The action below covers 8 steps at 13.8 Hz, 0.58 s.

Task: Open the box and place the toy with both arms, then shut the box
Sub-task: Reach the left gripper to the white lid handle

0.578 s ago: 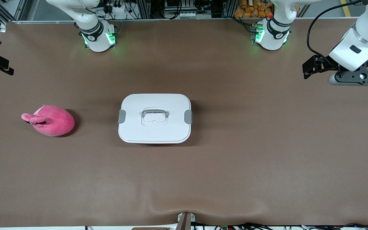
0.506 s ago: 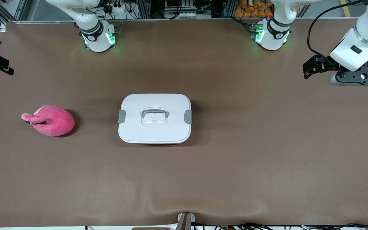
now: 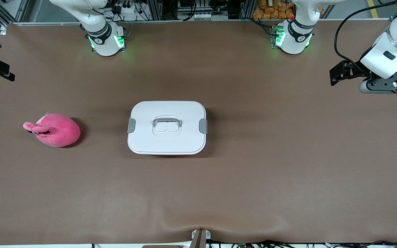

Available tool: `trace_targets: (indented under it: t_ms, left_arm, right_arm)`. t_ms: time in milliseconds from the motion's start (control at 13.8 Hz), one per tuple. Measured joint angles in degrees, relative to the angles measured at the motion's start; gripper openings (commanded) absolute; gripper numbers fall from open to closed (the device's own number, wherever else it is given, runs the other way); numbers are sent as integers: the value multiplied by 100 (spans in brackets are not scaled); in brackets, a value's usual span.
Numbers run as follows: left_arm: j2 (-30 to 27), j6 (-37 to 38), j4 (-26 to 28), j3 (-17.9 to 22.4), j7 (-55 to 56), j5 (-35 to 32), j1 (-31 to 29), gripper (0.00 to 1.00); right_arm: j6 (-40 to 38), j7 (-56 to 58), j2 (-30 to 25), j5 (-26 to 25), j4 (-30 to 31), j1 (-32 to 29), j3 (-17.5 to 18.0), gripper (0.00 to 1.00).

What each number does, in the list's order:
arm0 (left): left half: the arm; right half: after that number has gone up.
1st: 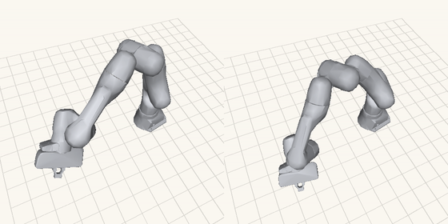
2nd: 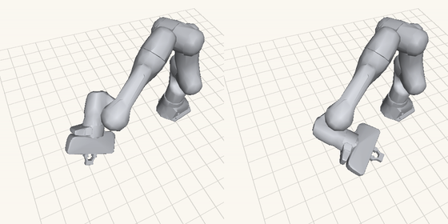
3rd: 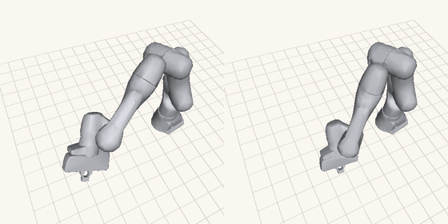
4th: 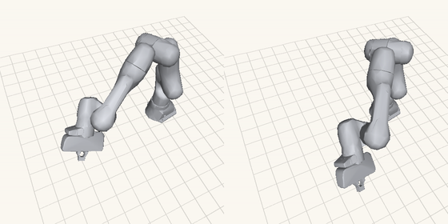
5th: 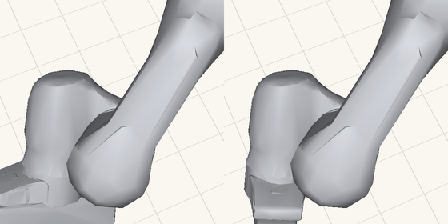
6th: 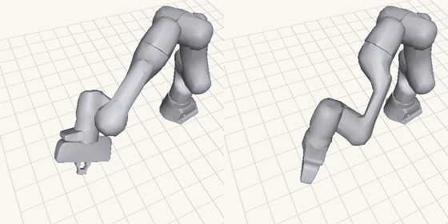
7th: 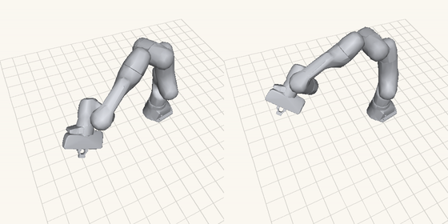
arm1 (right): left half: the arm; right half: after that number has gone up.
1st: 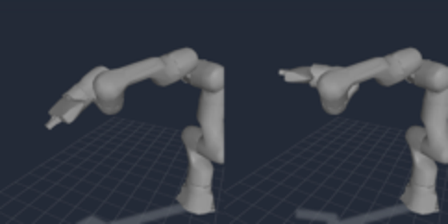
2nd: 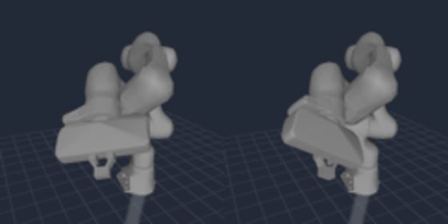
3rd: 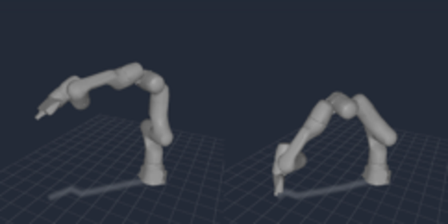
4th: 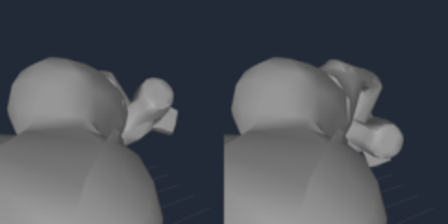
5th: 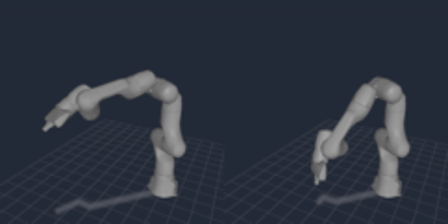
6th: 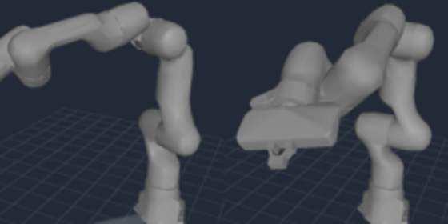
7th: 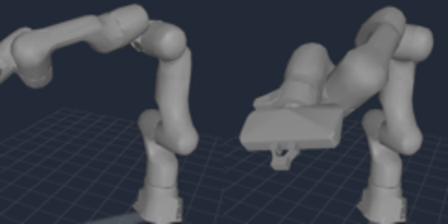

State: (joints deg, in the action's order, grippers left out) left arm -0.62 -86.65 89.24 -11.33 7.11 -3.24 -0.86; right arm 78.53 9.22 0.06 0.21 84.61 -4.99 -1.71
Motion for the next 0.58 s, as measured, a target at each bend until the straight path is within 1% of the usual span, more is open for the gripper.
trace_targets:
  t_ms: [289, 578]
  left_arm:
    - [52, 2, -37, -38, 730, 230, 20, 100]
    - [252, 0, -134, -65, 1906, 850, 161, 100]
  right_arm:
    - [22, 0, 32, 1, 0, 0, 0, 100]
    - [28, 0, 108, 3, 0, -1, 0, 100]
